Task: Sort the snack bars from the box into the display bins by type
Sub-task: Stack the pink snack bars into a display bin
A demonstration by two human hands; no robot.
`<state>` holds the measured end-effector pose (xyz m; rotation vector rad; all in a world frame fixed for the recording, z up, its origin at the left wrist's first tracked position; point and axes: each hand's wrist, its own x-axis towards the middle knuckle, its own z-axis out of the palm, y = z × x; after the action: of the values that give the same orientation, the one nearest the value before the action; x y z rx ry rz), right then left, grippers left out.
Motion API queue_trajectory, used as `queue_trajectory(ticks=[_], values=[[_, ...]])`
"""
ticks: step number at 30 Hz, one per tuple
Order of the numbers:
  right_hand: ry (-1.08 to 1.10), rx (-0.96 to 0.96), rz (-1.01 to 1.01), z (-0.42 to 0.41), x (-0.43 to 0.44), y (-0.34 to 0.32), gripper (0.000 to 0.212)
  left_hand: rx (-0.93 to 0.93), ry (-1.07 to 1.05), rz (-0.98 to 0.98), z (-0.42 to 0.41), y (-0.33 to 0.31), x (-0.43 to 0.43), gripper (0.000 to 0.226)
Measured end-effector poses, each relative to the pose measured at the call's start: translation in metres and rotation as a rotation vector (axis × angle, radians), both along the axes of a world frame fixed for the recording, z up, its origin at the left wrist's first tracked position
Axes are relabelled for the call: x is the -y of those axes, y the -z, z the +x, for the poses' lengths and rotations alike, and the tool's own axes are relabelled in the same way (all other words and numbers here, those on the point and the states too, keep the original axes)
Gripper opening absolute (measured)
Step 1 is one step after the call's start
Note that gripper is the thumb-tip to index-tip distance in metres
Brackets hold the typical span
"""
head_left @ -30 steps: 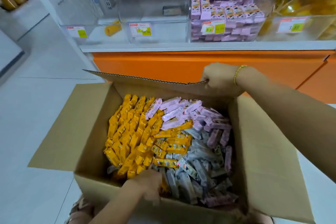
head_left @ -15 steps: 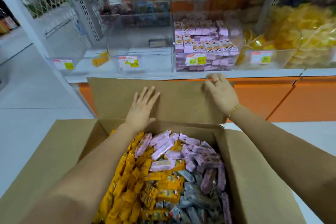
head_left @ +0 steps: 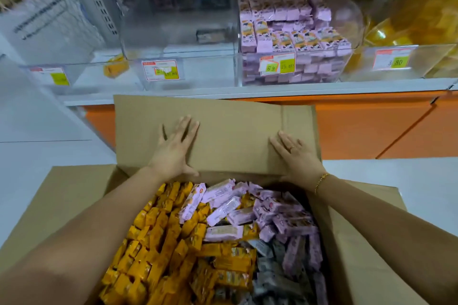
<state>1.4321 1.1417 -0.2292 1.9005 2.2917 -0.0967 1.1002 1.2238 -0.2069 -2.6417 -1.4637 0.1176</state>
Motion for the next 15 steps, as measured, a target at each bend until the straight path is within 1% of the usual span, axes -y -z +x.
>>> queue_trajectory(ticks=[1, 2, 4, 5, 6, 8, 10, 11, 13, 14, 15], values=[[0.003, 0.008, 0.019, 0.000, -0.001, 0.000, 0.111, 0.001, -0.056, -0.014, -0.006, -0.002, 0.000, 0.141], [0.008, 0.011, 0.032, -0.001, -0.002, 0.001, 0.109, -0.009, -0.070, -0.051, -0.011, -0.001, 0.002, 0.139], [0.005, 0.048, -0.003, -0.005, 0.006, 0.003, 0.107, -0.044, -0.030, -0.135, -0.024, 0.010, 0.020, 0.128], [-0.022, 0.083, -0.017, -0.008, 0.012, 0.006, 0.107, -0.052, -0.022, -0.138, -0.029, 0.018, 0.028, 0.119], [-0.053, 0.116, -0.062, -0.009, 0.018, 0.009, 0.107, -0.075, -0.042, -0.146, -0.031, 0.023, 0.034, 0.111], [-0.052, 0.127, -0.175, -0.011, 0.029, 0.011, 0.105, -0.062, -0.100, -0.178, -0.030, 0.025, 0.037, 0.101], [-0.029, 0.098, -0.185, -0.013, 0.029, 0.006, 0.102, -0.024, -0.123, -0.165, -0.025, 0.024, 0.040, 0.096], [-0.016, 0.089, -0.181, -0.016, 0.028, 0.002, 0.101, -0.018, -0.140, -0.179, -0.022, 0.024, 0.045, 0.095], [-0.003, 0.068, -0.138, -0.031, 0.016, -0.006, 0.103, -0.064, -0.133, -0.173, -0.020, 0.024, 0.049, 0.098], [-0.010, 0.053, -0.117, -0.042, 0.009, -0.009, 0.106, -0.035, -0.132, -0.208, -0.023, 0.025, 0.046, 0.103], [-0.024, 0.041, -0.101, -0.054, 0.002, -0.011, 0.107, 0.059, -0.160, -0.267, -0.029, 0.022, 0.043, 0.110]])
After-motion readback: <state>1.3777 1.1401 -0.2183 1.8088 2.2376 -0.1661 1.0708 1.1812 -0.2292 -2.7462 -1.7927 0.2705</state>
